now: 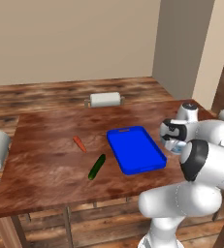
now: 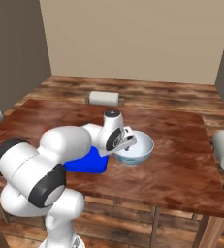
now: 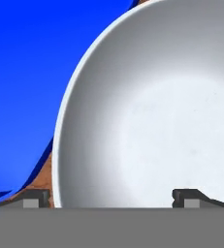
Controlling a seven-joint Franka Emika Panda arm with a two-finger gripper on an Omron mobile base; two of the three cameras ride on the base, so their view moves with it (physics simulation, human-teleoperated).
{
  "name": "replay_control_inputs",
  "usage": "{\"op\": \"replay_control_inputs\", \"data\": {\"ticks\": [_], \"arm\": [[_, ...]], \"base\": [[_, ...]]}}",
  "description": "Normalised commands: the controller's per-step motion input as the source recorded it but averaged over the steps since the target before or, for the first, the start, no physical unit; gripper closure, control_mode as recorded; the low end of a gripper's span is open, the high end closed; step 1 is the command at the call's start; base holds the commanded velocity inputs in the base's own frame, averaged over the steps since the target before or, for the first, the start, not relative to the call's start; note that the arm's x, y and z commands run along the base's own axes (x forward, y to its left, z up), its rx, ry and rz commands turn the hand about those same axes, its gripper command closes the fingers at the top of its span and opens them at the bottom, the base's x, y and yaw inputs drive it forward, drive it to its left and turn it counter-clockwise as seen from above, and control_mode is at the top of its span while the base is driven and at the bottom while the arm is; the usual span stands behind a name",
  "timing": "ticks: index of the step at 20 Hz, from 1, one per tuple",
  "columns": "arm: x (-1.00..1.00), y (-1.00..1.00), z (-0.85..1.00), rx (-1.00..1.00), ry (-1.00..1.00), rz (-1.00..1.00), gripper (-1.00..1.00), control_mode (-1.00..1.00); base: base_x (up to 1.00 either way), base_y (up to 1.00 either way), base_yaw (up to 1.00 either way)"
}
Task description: Place the two vegetables and bowl onto the tray for setting up a vegetable dip station.
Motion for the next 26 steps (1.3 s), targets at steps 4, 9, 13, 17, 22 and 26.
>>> {"op": "replay_control_inputs", "data": {"ticks": [4, 9, 13, 17, 22, 26], "arm": [[0.17, -0.05, -0.17, 0.0, 0.03, 0.0, -1.0, -1.0], [0.03, -0.02, -0.18, 0.0, 0.04, 0.0, -1.0, -1.0], [0.02, 0.0, -0.14, 0.0, 0.02, 0.0, -1.0, -1.0], [0.0, 0.0, -0.06, 0.0, 0.06, 0.0, 1.0, -1.0], [0.0, 0.0, -0.05, 0.0, 0.12, 0.0, 1.0, -1.0], [0.0, 0.0, 0.0, 0.0, 0.08, 0.0, 1.0, -1.0]], "base": [[0.0, 0.0, 0.0], [0.0, 0.0, 0.0], [0.0, 0.0, 0.0], [0.0, 0.0, 0.0], [0.0, 0.0, 0.0], [0.0, 0.0, 0.0]]}}
